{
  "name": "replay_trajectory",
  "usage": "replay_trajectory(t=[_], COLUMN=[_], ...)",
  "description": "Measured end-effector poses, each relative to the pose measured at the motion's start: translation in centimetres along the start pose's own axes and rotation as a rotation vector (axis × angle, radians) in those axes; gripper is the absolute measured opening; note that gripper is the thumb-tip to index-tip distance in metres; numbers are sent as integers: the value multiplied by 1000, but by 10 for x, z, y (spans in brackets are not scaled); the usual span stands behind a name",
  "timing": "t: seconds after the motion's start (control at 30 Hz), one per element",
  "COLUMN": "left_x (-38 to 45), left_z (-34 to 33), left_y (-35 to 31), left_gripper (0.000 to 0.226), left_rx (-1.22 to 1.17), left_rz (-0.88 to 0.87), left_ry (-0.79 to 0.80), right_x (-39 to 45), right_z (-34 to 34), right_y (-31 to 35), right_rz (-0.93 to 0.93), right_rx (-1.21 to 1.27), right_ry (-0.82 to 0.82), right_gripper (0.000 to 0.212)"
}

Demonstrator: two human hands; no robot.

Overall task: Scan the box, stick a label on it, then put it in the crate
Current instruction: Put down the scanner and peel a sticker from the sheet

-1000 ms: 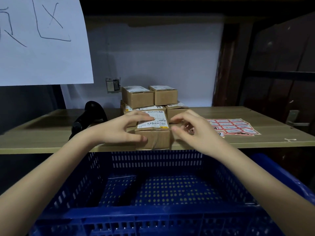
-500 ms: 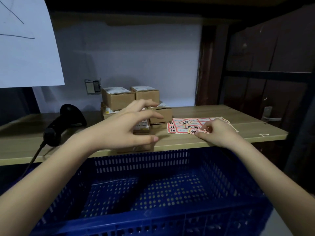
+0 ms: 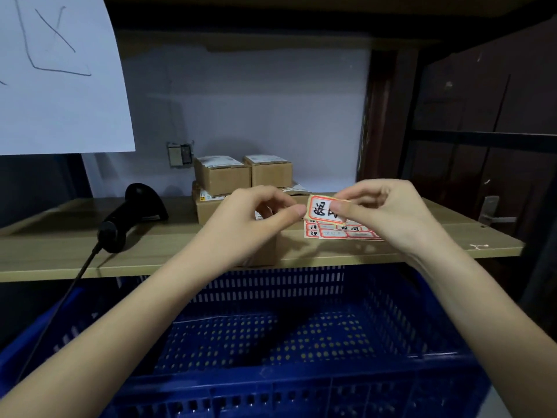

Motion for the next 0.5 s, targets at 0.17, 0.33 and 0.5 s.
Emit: replay_trajectory(t=[0.17, 0.33, 0.5], left_x=[-11, -20, -29], left_z=[7, 19, 25], left_y=[3, 5, 6], left_gripper=[19, 23, 17], left_rx=[-91, -75, -90], left_rz=[36, 65, 49], left_ry=[-31, -84, -136], right_x=[-4, -4, -29], right_z=[-23, -36, -44], right_y=[29, 30, 54], right_rz=[78, 88, 520], right_rx=[46, 32, -499], right_ry=[98, 57, -334], right_gripper=[12, 14, 15])
Point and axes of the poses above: each hand's wrist, its own x-axis towards the middle knuckle, its own z-axis out of the back of the hand, y = z × x, the point moved 5 cm from there along x, towards the middle knuckle, and after that the axes turned 7 degrees about -x, right-handed, at the moved point
